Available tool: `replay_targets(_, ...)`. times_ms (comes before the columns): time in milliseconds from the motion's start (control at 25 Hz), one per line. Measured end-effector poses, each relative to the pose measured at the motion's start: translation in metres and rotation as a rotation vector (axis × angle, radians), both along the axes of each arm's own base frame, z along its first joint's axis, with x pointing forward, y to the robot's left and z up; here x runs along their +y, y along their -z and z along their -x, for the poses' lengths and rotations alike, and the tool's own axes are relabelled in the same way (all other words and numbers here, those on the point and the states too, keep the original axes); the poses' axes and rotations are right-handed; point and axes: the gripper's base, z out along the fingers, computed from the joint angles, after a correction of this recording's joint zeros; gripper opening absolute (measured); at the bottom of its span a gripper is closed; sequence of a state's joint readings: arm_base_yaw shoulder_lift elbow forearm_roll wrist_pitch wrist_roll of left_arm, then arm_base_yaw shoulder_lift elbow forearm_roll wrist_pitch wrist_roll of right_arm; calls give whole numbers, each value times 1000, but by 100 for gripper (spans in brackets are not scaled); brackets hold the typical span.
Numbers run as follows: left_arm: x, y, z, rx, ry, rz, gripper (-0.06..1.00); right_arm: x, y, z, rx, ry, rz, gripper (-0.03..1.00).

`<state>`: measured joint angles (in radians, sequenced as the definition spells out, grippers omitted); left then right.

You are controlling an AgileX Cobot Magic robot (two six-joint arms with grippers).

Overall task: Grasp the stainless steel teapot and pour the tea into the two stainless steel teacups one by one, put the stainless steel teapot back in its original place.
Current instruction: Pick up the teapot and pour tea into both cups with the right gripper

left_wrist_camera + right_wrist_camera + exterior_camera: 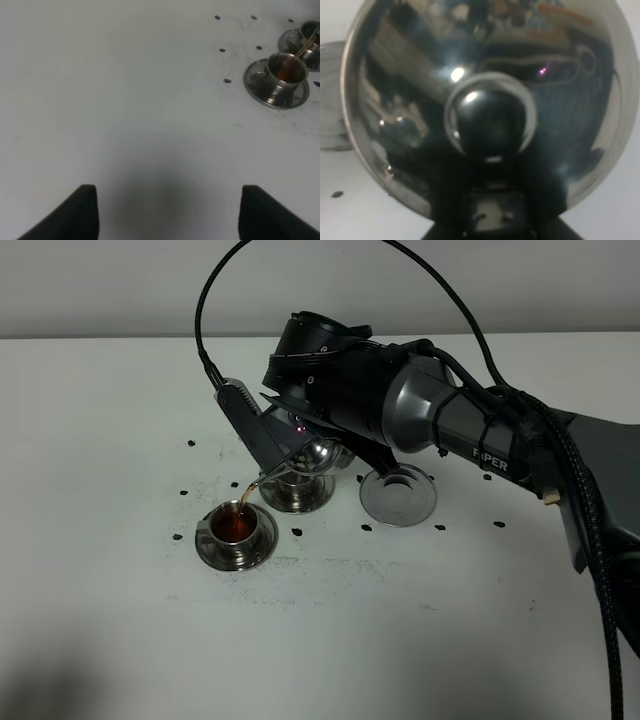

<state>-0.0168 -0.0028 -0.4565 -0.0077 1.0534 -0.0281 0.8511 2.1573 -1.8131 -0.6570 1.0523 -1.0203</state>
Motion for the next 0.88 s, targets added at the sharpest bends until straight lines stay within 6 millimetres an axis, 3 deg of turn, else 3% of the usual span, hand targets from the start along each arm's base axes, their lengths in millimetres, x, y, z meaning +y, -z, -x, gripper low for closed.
replay_targets(880,0,0,0,0,0,0,57,1,-2,0,-35,-17,33,18)
